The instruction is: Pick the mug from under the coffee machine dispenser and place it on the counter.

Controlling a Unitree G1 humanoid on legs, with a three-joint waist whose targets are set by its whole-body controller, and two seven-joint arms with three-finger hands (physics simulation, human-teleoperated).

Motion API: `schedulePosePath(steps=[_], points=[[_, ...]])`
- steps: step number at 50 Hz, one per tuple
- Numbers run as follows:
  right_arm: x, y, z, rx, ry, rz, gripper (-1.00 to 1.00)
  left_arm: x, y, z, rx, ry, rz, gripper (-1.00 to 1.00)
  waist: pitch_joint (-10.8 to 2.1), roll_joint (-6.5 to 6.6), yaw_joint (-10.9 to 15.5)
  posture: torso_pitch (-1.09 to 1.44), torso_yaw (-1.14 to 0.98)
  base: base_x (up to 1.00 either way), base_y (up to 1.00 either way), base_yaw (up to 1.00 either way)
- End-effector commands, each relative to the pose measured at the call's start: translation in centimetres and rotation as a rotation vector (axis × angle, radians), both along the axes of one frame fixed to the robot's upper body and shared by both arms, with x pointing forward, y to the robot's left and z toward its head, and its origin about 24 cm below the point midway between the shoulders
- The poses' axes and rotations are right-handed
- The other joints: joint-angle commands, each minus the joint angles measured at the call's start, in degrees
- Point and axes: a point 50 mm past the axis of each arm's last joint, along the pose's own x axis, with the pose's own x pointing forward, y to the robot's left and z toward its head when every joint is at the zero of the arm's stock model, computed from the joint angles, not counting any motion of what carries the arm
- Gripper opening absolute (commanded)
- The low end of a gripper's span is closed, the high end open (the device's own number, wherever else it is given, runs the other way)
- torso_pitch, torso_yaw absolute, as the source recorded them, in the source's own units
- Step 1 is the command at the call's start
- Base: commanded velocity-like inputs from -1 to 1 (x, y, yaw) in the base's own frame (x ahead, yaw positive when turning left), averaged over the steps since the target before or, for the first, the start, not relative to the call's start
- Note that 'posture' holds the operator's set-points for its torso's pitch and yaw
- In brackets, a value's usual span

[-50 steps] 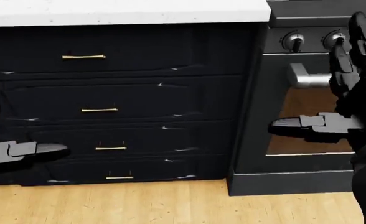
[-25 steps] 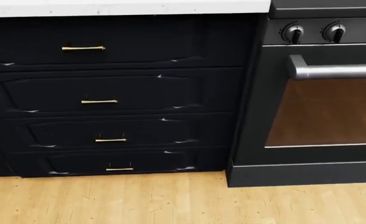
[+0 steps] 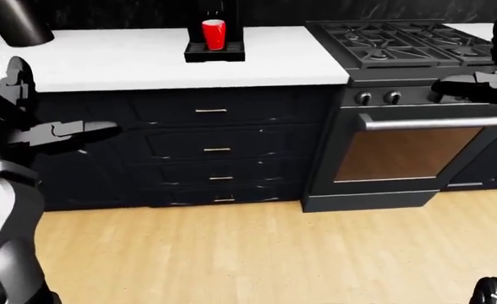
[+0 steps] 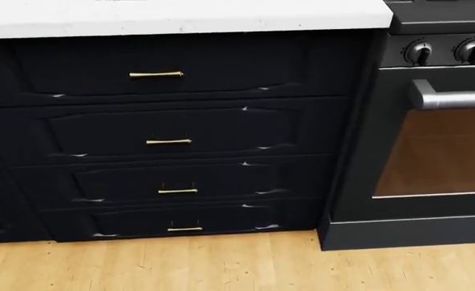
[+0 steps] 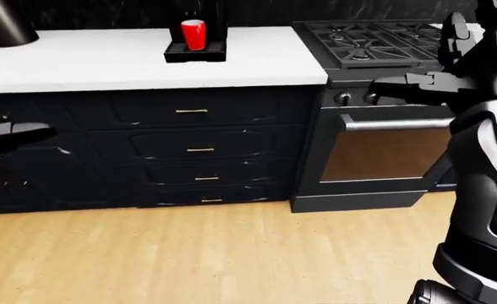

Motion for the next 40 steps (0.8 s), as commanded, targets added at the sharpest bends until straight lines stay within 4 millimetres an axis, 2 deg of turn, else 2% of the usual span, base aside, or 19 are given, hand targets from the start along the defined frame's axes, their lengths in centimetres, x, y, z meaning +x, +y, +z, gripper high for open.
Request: schedulePosePath(steps=[1,5,9,12,14,16,18,20,23,26,28,29,30,31,34,37,40], points=[[-1.0,0.1,1.9,-0.035,-0.098,-0.009,1.00,-0.6,-0.3,1.5,0.034,-0.078,-0.002,1.00,-1.17,0.38,-0.10,0.00,0.00,0.02,0.08,0.00],[-1.0,0.0,2.0,-0.036,-0.098,-0.008,1.00,-0.6,-0.4,1.6,0.034,-0.079,-0.004,1.00,-0.93,0.40,0.00,0.00,0.00,0.07,0.01,0.00],[-1.0,0.0,1.9,-0.031,-0.097,-0.006,1.00,-0.7,-0.5,2.0,0.034,-0.086,-0.009,1.00,-0.49,-1.03,0.23,0.00,0.00,0.15,0.00,0.00],[-1.0,-0.1,1.8,-0.028,-0.096,-0.005,1.00,-0.8,-0.5,2.2,0.035,-0.089,-0.010,1.00,-0.30,-2.81,0.50,0.00,0.00,0.19,0.00,0.00],[-1.0,-0.1,1.7,-0.025,-0.095,-0.004,1.00,-0.8,-0.5,2.3,0.035,-0.091,-0.010,1.00,-0.59,-5.35,0.61,0.00,0.00,0.22,0.00,0.00],[-1.0,-0.1,1.7,-0.024,-0.094,-0.003,1.00,-0.8,-0.6,2.4,0.037,-0.091,-0.011,1.00,0.12,-3.97,0.52,0.00,0.00,0.24,0.00,0.00],[-1.0,-0.2,1.6,-0.022,-0.093,-0.005,1.00,-0.8,-0.6,2.4,0.039,-0.093,-0.013,1.00,-0.21,-4.08,0.62,0.00,0.00,0.24,0.00,0.00],[-1.0,-0.2,1.6,-0.020,-0.092,-0.003,1.00,-0.9,-0.6,2.6,0.040,-0.095,-0.013,1.00,-0.57,-3.11,0.65,0.00,0.00,0.26,0.00,0.00],[-1.0,-0.1,1.6,-0.022,-0.092,-0.001,1.00,-0.9,-0.6,2.6,0.040,-0.096,-0.013,1.00,0.28,-1.66,0.37,0.00,0.00,0.33,0.00,0.00],[-1.0,-0.1,1.6,-0.024,-0.093,-0.001,1.00,-0.9,-0.6,2.6,0.040,-0.097,-0.012,1.00,0.07,0.67,-0.28,0.00,0.00,0.33,0.00,0.00],[-1.0,-0.1,1.5,-0.025,-0.092,0.000,1.00,-0.9,-0.6,2.6,0.041,-0.097,-0.013,1.00,-0.66,3.47,-0.63,0.00,0.00,0.35,0.00,0.00],[-1.0,-0.2,1.6,-0.024,-0.092,0.001,1.00,-0.9,-0.6,2.6,0.041,-0.096,-0.013,1.00,-1.11,3.74,-0.82,0.00,0.00,0.36,0.00,0.00],[-1.0,-0.2,1.6,-0.024,-0.092,0.001,1.00,-0.9,-0.6,2.6,0.042,-0.096,-0.013,1.00,-0.14,2.78,0.01,0.00,0.00,0.37,0.00,0.00],[-1.0,-0.2,1.5,-0.025,-0.091,0.000,1.00,-1.0,-0.6,2.6,0.041,-0.097,-0.013,1.00,0.40,3.41,-0.27,0.00,0.00,0.38,0.00,0.00],[-1.1,-0.1,1.6,-0.027,-0.091,0.002,1.00,-1.0,-0.6,2.6,0.041,-0.097,-0.012,1.00,-0.21,2.04,0.51,0.00,0.00,0.38,0.00,0.00],[-1.1,-0.2,1.6,-0.027,-0.091,0.002,1.00,-1.0,-0.6,2.7,0.041,-0.098,-0.011,1.00,0.29,0.45,1.05,0.00,0.00,0.39,0.00,0.00],[-1.1,-0.2,1.6,-0.027,-0.092,0.002,1.00,-1.0,-0.5,2.7,0.042,-0.099,-0.010,1.00,-0.05,-1.97,1.63,0.00,0.00,0.39,0.00,0.00]])
